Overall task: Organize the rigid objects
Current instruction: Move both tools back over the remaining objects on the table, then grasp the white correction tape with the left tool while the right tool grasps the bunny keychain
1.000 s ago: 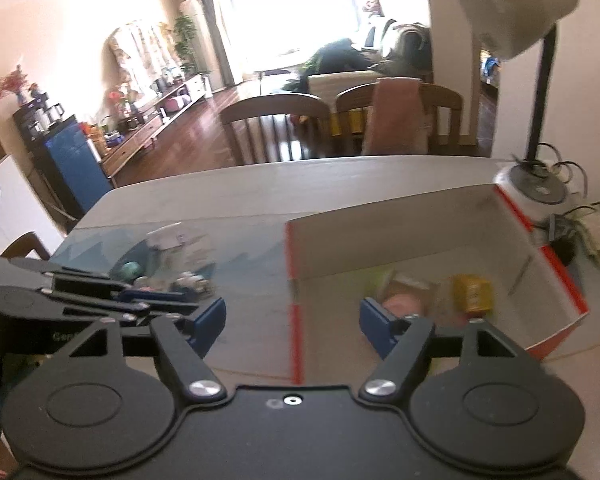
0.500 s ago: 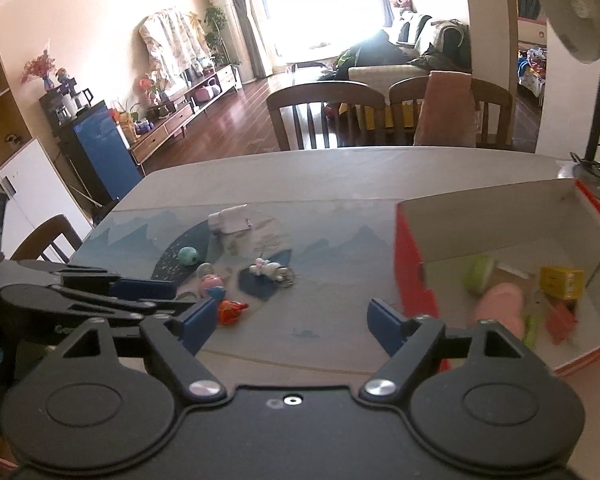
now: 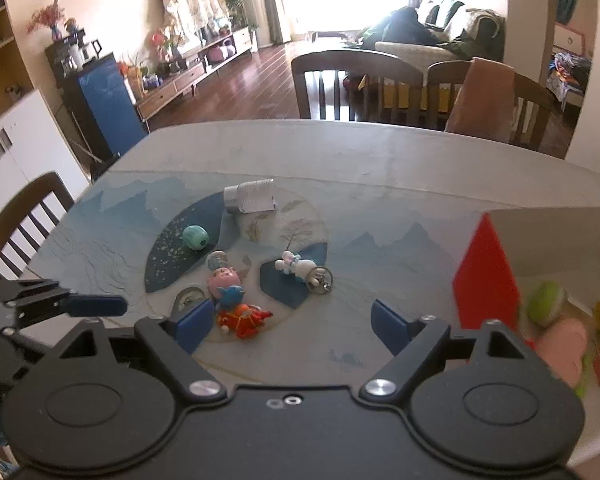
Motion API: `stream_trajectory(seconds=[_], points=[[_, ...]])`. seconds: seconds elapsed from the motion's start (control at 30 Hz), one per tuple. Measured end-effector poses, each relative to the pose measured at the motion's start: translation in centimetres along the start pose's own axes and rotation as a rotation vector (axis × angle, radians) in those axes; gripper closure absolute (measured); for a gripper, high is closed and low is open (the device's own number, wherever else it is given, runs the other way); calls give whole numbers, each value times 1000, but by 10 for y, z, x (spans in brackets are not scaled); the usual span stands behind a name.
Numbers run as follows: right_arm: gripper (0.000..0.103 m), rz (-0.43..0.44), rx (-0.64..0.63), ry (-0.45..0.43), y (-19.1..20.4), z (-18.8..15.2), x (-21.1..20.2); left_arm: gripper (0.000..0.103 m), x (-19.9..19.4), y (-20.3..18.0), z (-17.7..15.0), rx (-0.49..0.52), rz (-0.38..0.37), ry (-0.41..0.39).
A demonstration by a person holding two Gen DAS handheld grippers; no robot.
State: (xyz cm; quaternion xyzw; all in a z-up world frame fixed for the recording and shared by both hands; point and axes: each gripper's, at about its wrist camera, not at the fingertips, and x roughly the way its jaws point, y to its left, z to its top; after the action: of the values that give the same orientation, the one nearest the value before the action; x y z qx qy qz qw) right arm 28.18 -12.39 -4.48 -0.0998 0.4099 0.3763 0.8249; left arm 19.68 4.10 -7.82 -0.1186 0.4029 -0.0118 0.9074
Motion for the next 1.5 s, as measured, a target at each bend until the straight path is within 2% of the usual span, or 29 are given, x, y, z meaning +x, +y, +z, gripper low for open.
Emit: stream_trajectory(seconds=[0.1,0.17,0.3,0.47,0.5,0.63,0.77,1.0,1.13,1.2,1.5], points=[[17,-12,-39,19,4,5,17,25,6,11,-5,-18,11,5],[17,-20,-63,34,6,7,29,20,10,18,-7,-32,14,0],[18,-30,-81,62,5,11,51,20,20,29,-11,-63,24,-15],[19,-41,-108,98,6,17,79,2,34,37,-11,-97,34,-14],[20,-42,-112,104,6,18,85,2,37,39,-12,-108,38,-14],[20,-42,-124,120,4,20,105,1,49,45,-12,-132,64,-10],[25,-47,-131,142,0,22,123,1,61,50,-14,-148,125,-7],[31,-48,-192,170,4,22,143,2,79,54,-23,-140,148,19],[36,-51,-206,175,5,21,149,2,83,52,-26,-115,156,12],[43,-49,-210,179,6,21,152,2,84,50,-26,-97,167,6],[50,-42,-220,174,6,22,158,3,89,48,-27,-82,198,-7]])
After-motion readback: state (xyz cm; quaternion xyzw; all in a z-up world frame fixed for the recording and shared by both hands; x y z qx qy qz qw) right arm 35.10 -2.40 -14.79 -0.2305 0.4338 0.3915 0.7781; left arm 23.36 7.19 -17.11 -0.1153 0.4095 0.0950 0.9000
